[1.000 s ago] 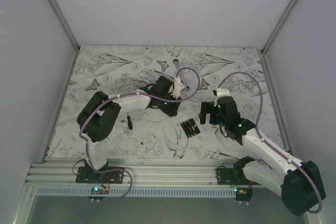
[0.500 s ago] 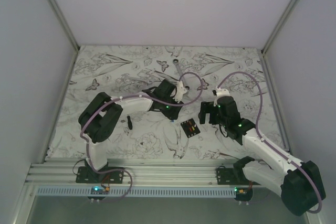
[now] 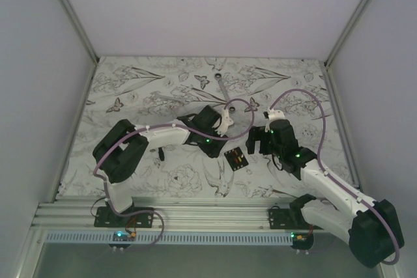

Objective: Snap on the fuse box
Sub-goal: Pick up the fuse from the center of the board.

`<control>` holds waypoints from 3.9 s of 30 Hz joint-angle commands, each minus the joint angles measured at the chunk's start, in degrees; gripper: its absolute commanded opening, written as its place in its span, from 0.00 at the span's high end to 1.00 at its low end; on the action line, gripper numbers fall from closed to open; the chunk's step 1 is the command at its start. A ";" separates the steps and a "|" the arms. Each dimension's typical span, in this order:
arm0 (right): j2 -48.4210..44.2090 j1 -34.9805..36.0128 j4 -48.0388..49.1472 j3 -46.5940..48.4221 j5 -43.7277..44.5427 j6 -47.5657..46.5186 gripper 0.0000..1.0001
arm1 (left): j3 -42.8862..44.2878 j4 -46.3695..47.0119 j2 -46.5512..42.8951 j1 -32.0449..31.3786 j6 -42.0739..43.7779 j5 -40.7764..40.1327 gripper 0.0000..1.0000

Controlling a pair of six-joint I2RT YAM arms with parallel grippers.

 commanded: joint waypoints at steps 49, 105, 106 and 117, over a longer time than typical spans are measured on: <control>-1.08 -0.58 1.22 -0.13 -0.20 -0.57 0.00 | 10.41 -12.79 9.21 -4.63 -11.06 -15.59 0.64; 15.20 15.68 72.94 -12.79 -7.01 14.87 0.35 | -0.77 2.92 -23.99 -6.25 -52.35 -32.78 0.85; 16.34 15.92 73.70 -12.20 -7.07 14.90 0.37 | -0.85 3.07 -24.26 -6.38 -52.40 -32.61 0.85; 21.13 16.60 76.06 -9.02 -6.95 14.15 0.57 | -1.93 4.12 -25.95 -7.18 -52.27 -31.99 0.86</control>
